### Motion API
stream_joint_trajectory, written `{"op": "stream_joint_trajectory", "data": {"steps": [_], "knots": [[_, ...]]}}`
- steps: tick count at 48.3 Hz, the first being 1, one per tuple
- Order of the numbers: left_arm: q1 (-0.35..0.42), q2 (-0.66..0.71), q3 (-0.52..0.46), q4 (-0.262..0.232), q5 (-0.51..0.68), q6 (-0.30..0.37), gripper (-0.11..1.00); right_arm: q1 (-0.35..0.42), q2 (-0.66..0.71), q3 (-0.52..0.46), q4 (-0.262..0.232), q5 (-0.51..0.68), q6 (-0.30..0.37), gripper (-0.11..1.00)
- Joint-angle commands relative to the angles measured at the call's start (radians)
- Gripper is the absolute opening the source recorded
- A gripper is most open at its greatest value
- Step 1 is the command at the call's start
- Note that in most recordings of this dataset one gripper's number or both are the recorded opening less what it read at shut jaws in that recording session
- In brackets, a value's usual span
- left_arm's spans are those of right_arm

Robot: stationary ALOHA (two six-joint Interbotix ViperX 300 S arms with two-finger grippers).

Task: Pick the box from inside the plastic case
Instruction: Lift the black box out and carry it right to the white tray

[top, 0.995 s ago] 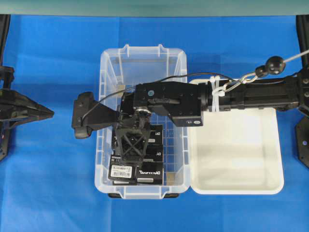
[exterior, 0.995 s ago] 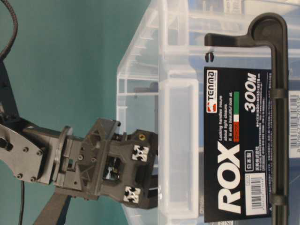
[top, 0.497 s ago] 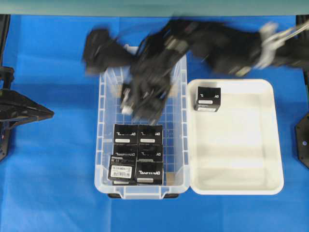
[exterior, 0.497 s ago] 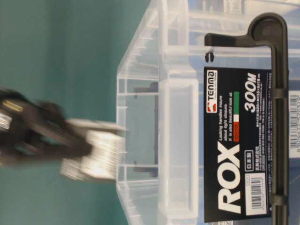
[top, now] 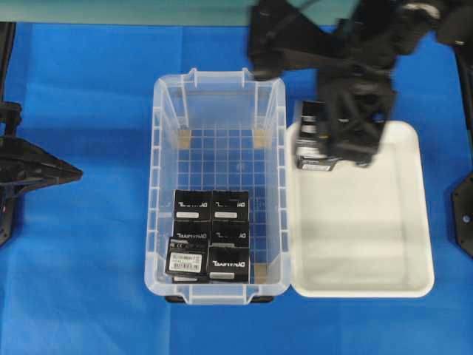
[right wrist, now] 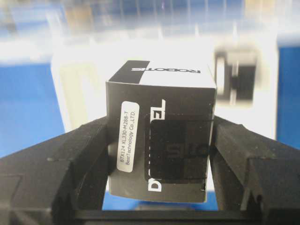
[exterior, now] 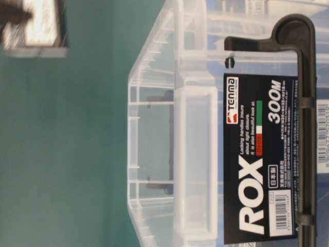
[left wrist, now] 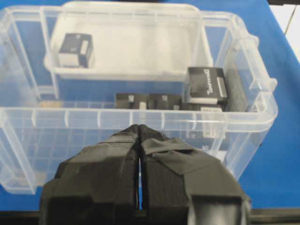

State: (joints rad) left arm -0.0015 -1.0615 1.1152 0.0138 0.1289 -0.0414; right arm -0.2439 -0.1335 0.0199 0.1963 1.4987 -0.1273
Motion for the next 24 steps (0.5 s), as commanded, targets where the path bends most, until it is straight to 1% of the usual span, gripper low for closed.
{"op": "stream_joint_trajectory", "data": {"steps": [1, 6, 7, 11, 18, 22, 24], "knots": [[0.005, 0.009, -0.020, 0.002, -0.005, -0.002, -0.03, -0.021, -0.072, 0.104, -0.002, -0.041, -0.003, 0.63], [0.005, 0.011, -0.018, 0.003, -0.005, -0.002, -0.03, -0.052, -0.150, 0.250, -0.002, -0.146, -0.029, 0.63], [0.005, 0.009, -0.020, 0.002, -0.005, -0.002, -0.03, -0.060, -0.172, 0.301, -0.002, -0.183, -0.046, 0.63], [0.005, 0.009, -0.020, 0.002, -0.005, -0.002, -0.03, -0.067, -0.212, 0.422, -0.008, -0.267, -0.107, 0.63], [0.005, 0.009, -0.020, 0.002, -0.005, -0.002, -0.03, -0.074, -0.227, 0.577, -0.018, -0.393, -0.204, 0.63], [0.005, 0.009, -0.020, 0.003, -0.005, -0.002, -0.03, -0.078, -0.210, 0.653, -0.021, -0.472, -0.241, 0.63], [0.005, 0.009, -0.020, 0.002, -0.005, -0.002, -0.03, -0.081, -0.198, 0.676, -0.023, -0.505, -0.255, 0.63]]}}
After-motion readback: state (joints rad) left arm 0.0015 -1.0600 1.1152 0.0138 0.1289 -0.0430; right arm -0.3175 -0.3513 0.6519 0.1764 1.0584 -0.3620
